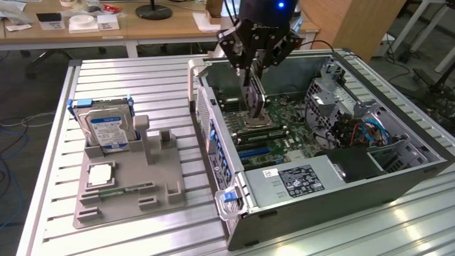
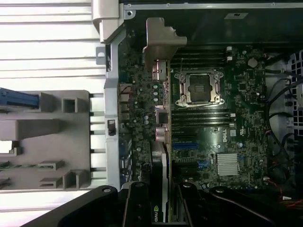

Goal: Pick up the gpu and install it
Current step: 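Pick up the gpu and move the gpu toward the slot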

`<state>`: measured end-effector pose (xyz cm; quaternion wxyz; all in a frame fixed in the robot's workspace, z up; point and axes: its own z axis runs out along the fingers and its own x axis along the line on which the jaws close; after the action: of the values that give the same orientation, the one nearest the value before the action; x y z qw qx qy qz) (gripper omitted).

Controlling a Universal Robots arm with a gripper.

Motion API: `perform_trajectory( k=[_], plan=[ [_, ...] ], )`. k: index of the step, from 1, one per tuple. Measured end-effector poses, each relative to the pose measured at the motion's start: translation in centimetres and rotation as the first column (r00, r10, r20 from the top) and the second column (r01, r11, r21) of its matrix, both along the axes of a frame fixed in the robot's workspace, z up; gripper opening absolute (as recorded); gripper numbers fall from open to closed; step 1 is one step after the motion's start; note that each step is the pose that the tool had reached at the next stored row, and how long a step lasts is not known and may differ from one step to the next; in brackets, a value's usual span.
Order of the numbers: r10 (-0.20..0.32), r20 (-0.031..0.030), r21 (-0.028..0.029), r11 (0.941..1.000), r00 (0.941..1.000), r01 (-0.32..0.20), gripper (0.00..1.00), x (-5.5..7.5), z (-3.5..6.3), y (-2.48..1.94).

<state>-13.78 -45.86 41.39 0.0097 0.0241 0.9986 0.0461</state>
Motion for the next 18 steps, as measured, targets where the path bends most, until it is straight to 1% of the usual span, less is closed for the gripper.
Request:
perform_trajectory(
  k=[4, 10, 18],
  plan=[
    [0.000, 0.0001, 0.0083, 1.0000, 1.0000, 0.000, 0.27, 1.8, 0.00, 0.00],
    [0.000, 0.0000, 0.0173, 0.9998, 1.0000, 0.000, 0.27, 4.5, 0.00, 0.00],
    [0.000, 0.0000, 0.0187, 0.9998, 1.0000, 0.000, 0.27, 8.2, 0.00, 0.00]
  ],
)
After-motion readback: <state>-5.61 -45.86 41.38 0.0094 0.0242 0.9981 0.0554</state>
